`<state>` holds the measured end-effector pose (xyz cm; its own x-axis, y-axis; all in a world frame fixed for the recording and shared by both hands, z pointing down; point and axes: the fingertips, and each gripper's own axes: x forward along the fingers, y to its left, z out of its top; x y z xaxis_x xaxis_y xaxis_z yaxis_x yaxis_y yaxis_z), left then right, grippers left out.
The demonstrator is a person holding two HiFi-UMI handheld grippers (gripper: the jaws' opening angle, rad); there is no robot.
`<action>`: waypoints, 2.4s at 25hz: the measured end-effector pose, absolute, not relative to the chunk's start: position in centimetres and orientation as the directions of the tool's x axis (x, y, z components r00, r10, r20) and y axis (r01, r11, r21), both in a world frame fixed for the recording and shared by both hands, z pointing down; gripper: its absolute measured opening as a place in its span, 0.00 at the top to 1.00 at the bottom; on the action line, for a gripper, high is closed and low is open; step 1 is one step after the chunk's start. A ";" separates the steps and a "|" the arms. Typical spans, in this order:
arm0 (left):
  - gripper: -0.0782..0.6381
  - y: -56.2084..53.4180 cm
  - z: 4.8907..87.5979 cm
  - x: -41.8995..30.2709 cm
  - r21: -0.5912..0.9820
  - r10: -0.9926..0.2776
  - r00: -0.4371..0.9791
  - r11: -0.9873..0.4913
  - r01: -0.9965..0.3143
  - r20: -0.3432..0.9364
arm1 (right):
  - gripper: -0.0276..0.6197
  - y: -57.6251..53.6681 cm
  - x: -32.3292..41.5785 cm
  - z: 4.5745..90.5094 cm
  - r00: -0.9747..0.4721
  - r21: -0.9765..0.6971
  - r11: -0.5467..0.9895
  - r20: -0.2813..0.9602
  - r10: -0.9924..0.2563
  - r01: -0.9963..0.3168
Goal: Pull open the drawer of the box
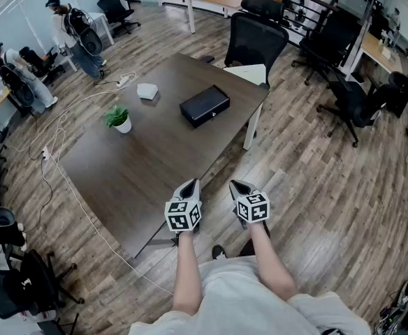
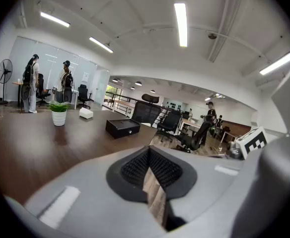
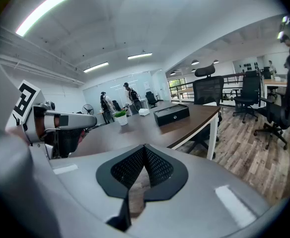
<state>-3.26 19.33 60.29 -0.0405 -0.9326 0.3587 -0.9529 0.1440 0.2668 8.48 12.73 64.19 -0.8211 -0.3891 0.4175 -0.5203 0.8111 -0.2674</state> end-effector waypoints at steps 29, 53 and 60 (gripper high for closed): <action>0.82 12.9 61.2 -10.4 0.280 -0.934 -0.056 0.163 -0.946 0.353 | 0.95 3.6 3.5 63.7 -0.828 -0.367 0.745 0.312 -0.466 -0.557; 0.82 -9.1 61.6 -20.9 0.173 -0.888 -0.036 0.129 -0.976 0.459 | 0.95 -17.1 -10.5 62.7 -0.855 -0.224 0.853 0.354 -0.379 -0.471; 0.82 -13.6 63.9 -22.2 0.151 -0.867 -0.026 0.116 -0.982 0.498 | 0.95 -21.7 -12.1 65.4 -0.846 -0.227 0.851 0.387 -0.366 -0.473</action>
